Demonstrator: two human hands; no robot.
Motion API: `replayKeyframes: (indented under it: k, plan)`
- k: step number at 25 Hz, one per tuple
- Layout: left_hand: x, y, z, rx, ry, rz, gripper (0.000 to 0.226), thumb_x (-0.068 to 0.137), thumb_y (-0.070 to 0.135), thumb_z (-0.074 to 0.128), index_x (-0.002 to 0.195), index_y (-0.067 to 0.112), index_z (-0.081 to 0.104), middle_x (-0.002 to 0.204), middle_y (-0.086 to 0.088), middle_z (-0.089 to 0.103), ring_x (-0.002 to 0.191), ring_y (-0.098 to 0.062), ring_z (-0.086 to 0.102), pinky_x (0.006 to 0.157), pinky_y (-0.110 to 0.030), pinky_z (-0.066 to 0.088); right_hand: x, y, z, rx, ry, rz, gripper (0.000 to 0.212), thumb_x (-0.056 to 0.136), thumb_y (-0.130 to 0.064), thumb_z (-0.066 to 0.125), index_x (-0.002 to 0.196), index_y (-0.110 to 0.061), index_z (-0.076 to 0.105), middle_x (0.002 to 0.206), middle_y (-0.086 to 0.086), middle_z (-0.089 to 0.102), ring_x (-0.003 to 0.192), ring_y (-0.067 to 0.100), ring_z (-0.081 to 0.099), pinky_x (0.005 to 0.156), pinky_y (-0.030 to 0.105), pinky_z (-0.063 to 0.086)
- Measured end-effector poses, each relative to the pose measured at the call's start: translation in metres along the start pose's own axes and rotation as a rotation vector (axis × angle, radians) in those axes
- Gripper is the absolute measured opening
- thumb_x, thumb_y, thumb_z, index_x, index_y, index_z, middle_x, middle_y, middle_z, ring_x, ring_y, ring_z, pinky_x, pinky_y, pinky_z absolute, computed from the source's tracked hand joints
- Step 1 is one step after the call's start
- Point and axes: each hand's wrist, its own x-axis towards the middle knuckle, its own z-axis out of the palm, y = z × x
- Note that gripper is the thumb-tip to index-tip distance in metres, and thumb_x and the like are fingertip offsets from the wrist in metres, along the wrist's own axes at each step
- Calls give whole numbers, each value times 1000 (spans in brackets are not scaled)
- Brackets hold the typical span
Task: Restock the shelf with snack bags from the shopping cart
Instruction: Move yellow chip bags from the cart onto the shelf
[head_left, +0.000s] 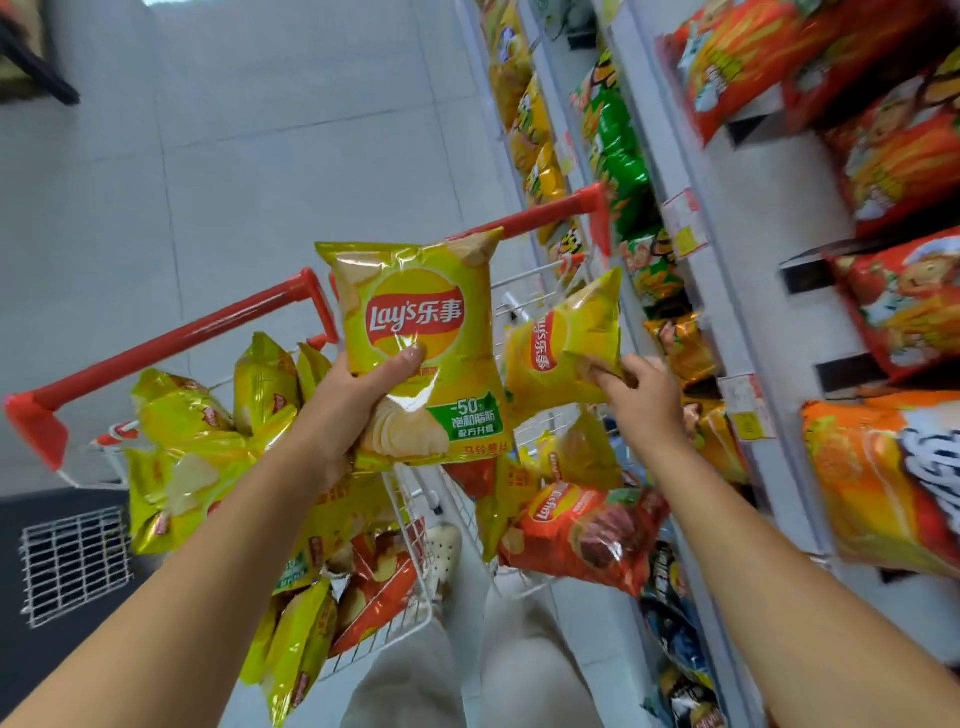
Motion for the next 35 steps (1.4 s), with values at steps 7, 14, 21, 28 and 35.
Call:
replayKeyframes:
  k: [7, 14, 21, 28, 35]
  plan:
    - [-64, 82, 22, -113, -419, -60, 84, 27, 48, 97, 102, 16, 77, 108, -16, 73, 88, -32, 74, 68, -45, 61, -145, -117, -177, 483, 14, -220, 12, 87, -13, 65, 88, -25, 68, 85, -8, 73, 81, 6, 69, 72, 24, 56]
    - [-168, 176, 113, -102, -832, 46, 81, 11, 37, 101, 85, 10, 81, 93, -19, 75, 77, -34, 74, 55, -48, 59, -282, -186, -298, 728, 516, -389, 19, 85, -33, 65, 73, -24, 54, 77, 1, 71, 67, 14, 66, 57, 29, 56]
    - [-246, 207, 223, -37, -1243, 61, 69, 61, 37, 92, 117, 4, 70, 121, -25, 66, 109, -40, 65, 87, -56, 53, -377, -217, -403, 720, 1024, -606, 20, 96, -15, 56, 80, -23, 49, 63, -11, 62, 61, 4, 56, 56, 23, 46]
    - [-364, 193, 347, -2, -1326, 252, 82, 29, 44, 98, 101, 10, 78, 109, -19, 73, 94, -34, 72, 70, -53, 59, -433, -183, -501, 654, 1088, -469, 98, 55, -84, 64, 139, -40, 36, 125, -11, 62, 114, 11, 60, 99, 42, 45]
    - [-383, 198, 393, -39, -1354, 295, 101, 41, 40, 97, 131, 16, 58, 128, -19, 64, 110, -37, 66, 80, -57, 56, -412, -151, -570, 690, 1133, -366, 87, 65, -30, 87, 134, -20, 34, 126, 1, 59, 108, 22, 62, 92, 46, 53]
